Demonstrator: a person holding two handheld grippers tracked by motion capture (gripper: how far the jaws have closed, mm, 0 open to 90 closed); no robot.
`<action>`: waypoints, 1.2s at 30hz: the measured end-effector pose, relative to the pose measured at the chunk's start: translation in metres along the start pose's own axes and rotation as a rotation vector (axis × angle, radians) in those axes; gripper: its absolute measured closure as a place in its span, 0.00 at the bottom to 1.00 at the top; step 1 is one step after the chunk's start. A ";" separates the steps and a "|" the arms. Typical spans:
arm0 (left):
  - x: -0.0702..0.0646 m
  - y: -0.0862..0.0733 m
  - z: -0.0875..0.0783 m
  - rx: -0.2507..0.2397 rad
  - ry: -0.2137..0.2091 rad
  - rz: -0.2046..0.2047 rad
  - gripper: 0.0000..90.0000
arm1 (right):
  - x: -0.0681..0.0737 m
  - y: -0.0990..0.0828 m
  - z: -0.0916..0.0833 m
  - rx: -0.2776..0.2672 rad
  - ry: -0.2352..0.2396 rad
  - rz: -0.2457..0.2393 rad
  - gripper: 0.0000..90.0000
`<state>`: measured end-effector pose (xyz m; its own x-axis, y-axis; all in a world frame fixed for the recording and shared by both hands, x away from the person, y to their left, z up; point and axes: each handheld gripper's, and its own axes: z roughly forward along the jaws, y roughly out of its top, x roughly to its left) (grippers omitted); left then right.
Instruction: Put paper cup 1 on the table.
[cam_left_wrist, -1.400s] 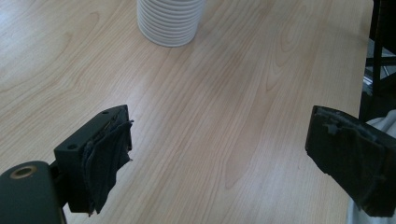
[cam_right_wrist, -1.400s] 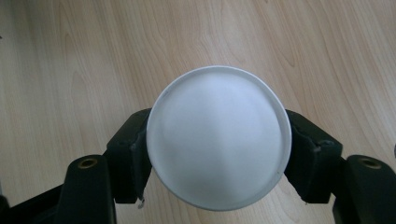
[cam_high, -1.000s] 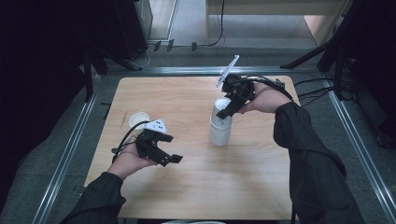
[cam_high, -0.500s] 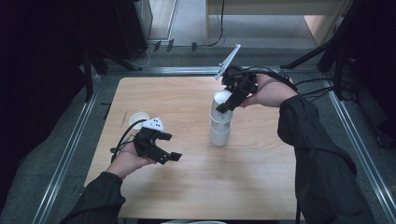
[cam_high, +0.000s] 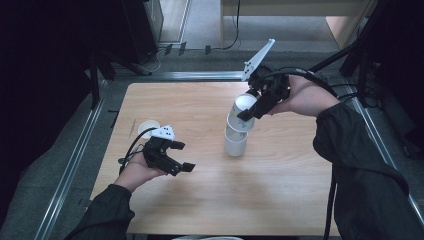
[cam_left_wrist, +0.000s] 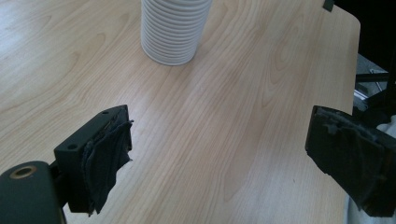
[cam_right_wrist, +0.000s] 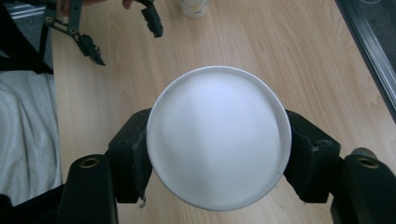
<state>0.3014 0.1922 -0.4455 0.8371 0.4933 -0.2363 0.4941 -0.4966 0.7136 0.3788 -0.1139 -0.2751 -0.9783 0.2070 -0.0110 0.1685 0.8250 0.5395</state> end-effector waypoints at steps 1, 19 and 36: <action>0.000 0.000 0.000 -0.003 -0.002 0.000 0.08 | 0.003 -0.003 0.000 -0.012 0.010 -0.003 0.38; -0.007 0.005 0.002 -0.041 -0.062 0.047 0.08 | 0.037 -0.065 0.058 -0.164 0.131 0.037 0.38; -0.014 0.014 0.007 -0.054 -0.129 0.072 0.08 | 0.047 -0.103 0.098 -0.333 0.180 0.130 0.39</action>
<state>0.2982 0.1730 -0.4365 0.8948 0.3605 -0.2635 0.4214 -0.4863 0.7655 0.3274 -0.1371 -0.4139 -0.9618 0.1788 0.2072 0.2731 0.5765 0.7701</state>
